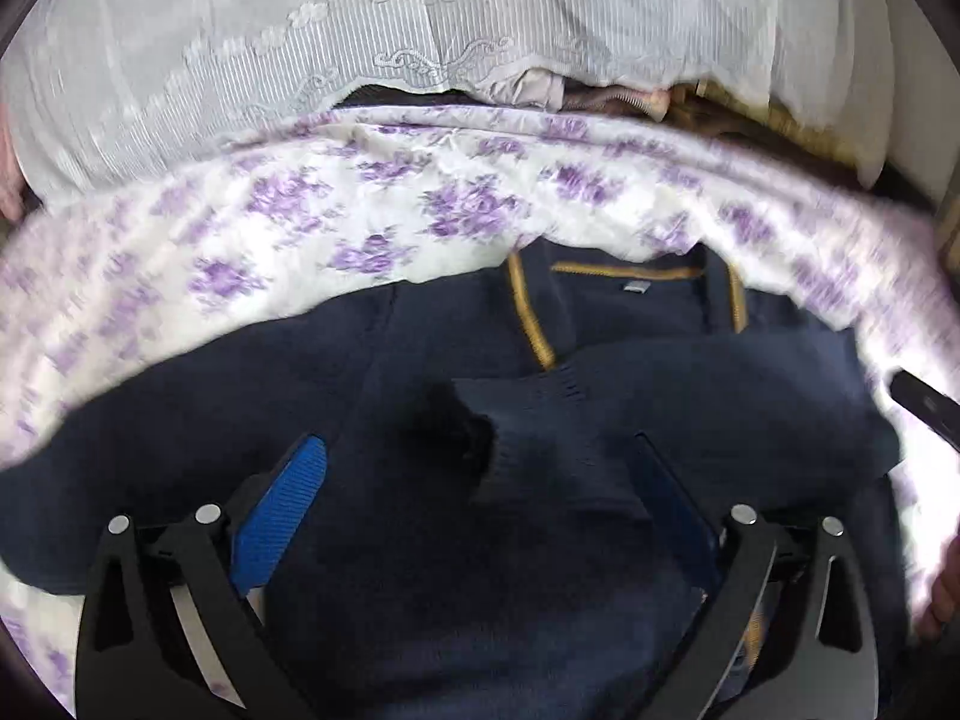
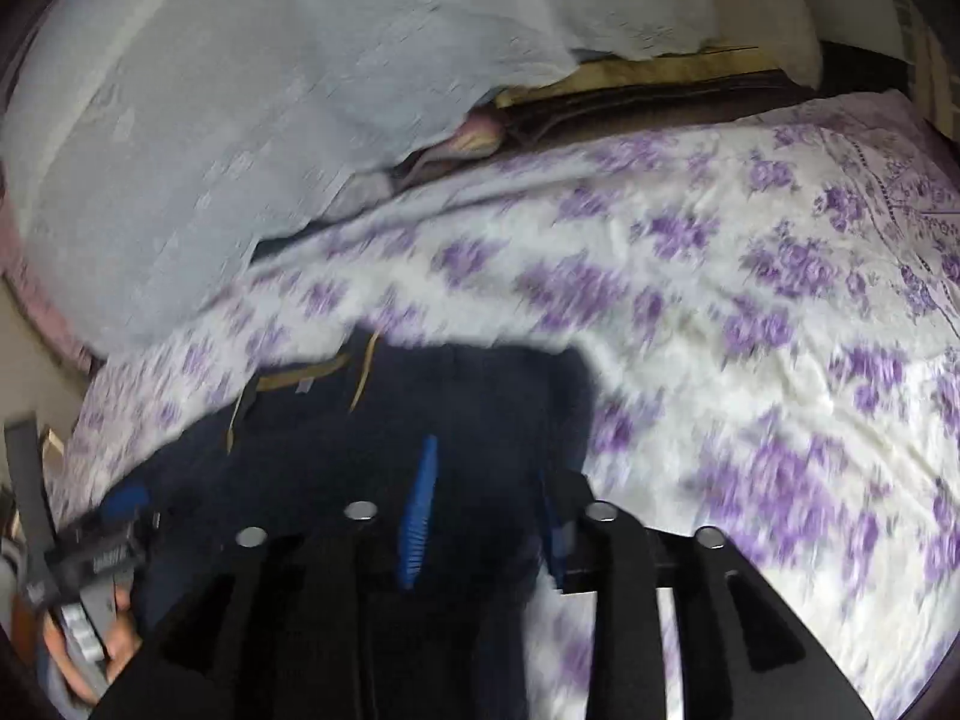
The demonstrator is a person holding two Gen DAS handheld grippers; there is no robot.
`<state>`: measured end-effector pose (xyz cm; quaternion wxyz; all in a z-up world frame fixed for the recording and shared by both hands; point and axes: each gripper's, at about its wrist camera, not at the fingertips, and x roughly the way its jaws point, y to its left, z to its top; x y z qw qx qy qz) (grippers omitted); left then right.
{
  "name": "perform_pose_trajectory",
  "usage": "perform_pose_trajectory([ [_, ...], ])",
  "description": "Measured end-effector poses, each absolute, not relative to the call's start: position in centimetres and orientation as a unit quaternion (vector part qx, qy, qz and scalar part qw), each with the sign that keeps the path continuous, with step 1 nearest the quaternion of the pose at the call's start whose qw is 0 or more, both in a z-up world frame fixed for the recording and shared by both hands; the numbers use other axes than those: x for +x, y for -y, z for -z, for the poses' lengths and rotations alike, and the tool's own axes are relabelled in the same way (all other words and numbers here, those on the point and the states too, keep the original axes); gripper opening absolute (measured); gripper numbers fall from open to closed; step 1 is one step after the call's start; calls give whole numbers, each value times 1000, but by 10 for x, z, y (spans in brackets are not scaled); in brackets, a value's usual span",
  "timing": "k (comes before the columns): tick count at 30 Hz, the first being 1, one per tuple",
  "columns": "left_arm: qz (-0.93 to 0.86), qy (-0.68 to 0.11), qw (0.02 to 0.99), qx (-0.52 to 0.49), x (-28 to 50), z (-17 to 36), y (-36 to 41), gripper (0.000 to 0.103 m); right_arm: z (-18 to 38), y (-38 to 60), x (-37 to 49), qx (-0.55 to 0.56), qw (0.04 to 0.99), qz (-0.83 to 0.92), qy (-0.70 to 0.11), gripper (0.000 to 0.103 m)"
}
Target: Fold small clothes
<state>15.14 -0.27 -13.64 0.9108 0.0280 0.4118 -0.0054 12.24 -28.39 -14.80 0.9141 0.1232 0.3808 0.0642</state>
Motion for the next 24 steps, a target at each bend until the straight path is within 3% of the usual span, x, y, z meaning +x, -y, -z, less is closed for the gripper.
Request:
perform_pose_trajectory([
  [2,7,-468,883,28,168,165,4,99,162,274,118,86,913,-49,-396,45],
  [7,22,-455,890,-23,155,151,-14,98,139,276,98,108,927,-37,-358,52],
  [9,42,-430,901,-40,134,139,-20,98,124,268,79,106,937,-77,-324,61],
  [10,42,-424,904,-41,127,137,-23,98,120,259,73,86,940,-88,-319,75],
  [11,32,-425,904,-39,125,138,-26,98,125,249,73,65,937,-94,-329,81],
  [14,-14,-476,879,-34,140,166,-35,99,166,234,99,39,899,-104,-423,88],
  [16,-18,-473,880,-33,131,160,-34,99,155,221,91,1,907,-105,-408,96],
  [21,-35,-450,888,-81,78,145,-85,99,131,225,43,26,938,-114,-328,97],
  [24,-68,-442,880,-162,55,141,-150,99,146,234,31,66,923,-119,-360,99],
])
